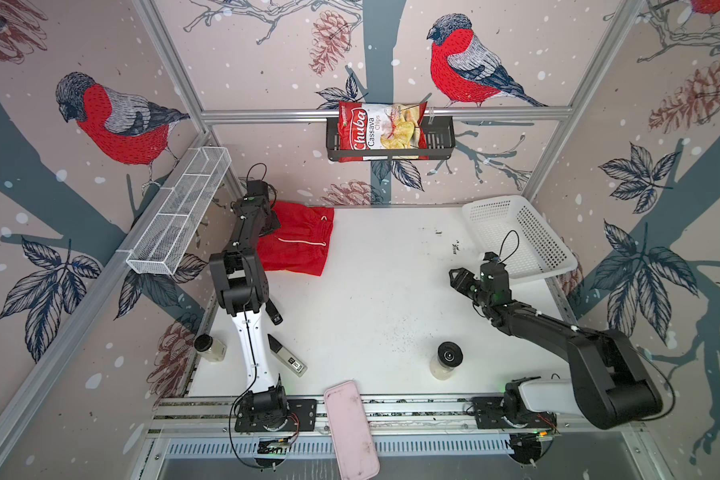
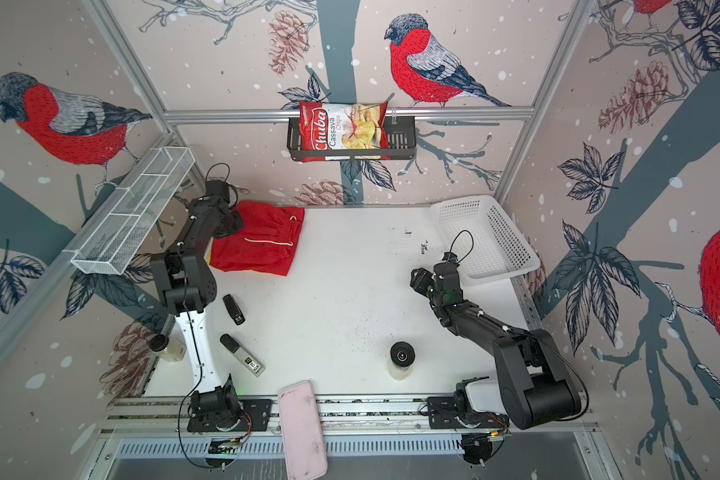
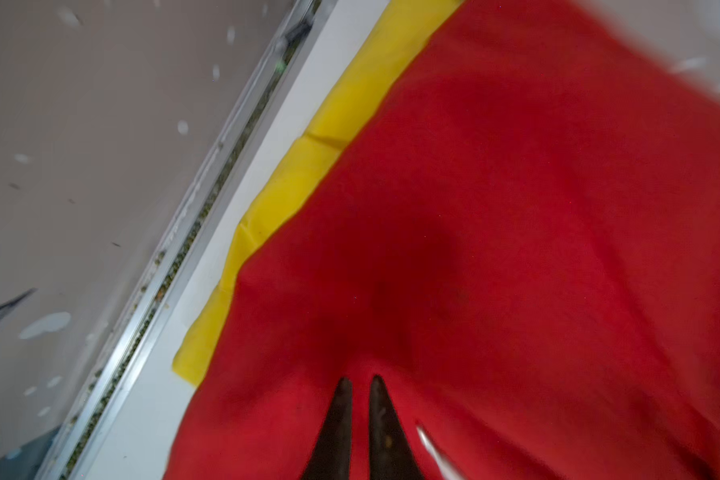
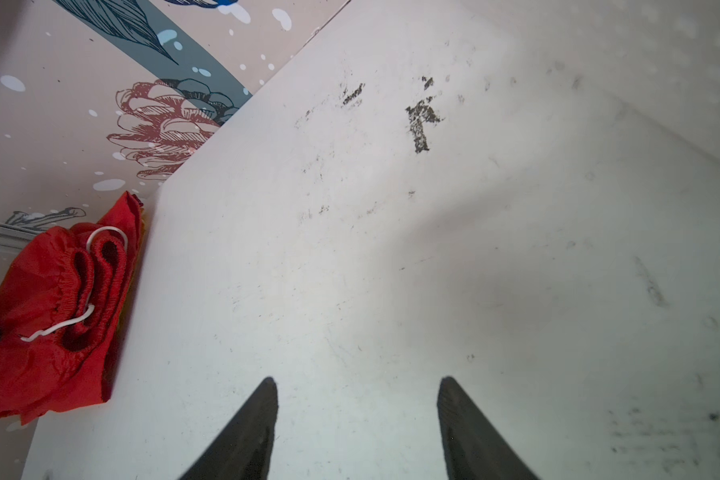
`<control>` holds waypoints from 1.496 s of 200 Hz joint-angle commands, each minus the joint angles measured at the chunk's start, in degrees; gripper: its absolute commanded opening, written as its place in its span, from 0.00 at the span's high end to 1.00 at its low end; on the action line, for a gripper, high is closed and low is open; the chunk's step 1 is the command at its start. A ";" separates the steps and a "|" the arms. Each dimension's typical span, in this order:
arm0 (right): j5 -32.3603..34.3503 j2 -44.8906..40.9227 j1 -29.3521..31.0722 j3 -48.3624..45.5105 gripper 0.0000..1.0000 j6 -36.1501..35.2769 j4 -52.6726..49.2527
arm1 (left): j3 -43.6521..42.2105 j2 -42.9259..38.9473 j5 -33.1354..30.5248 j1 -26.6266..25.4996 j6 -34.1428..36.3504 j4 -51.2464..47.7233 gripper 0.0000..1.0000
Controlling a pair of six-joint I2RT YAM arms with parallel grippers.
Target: Fold and stack the shorts
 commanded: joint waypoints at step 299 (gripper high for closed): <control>23.24 -38.55 -0.19 2.38 0.01 -29.72 -2.53 | -101.48 -91.62 22.83 -1.97 -2.68 81.67 0.02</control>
